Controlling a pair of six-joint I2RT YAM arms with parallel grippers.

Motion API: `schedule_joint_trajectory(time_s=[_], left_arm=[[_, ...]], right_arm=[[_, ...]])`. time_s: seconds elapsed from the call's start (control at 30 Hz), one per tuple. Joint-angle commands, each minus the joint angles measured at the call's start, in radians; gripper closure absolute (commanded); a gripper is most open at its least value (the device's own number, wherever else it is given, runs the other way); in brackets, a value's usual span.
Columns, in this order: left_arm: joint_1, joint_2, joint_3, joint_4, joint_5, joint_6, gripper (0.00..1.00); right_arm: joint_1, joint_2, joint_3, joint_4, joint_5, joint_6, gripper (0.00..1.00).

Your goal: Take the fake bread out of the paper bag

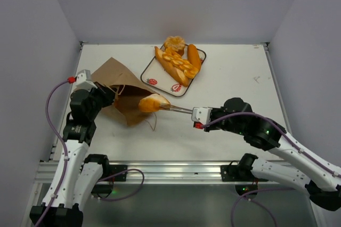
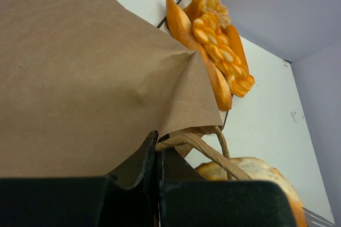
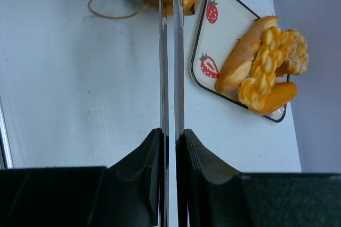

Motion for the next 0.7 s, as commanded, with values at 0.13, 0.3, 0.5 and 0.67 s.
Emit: schedule_joint_trajectory(time_s=[0.13, 0.3, 0.5, 0.67], left_arm=[[0.003, 0.083, 0.095, -0.004, -0.15, 0.118, 1.0], [0.003, 0.107, 0.11, -0.025, -0.188, 0.164, 1.0], [0.003, 0.086, 0.099, -0.048, -0.198, 0.196, 1.0], [0.003, 0.061, 0.081, -0.059, -0.163, 0.214, 1.0]], right_arm=[[-0.051, -0.065, 0.023, 0.026, -0.025, 0.052, 1.0], [-0.097, -0.048, 0.091, 0.025, 0.005, 0.072, 1.0], [-0.14, -0.019, 0.132, 0.026, 0.027, 0.1, 1.0], [-0.18, 0.089, 0.207, 0.026, 0.042, 0.155, 1.0]])
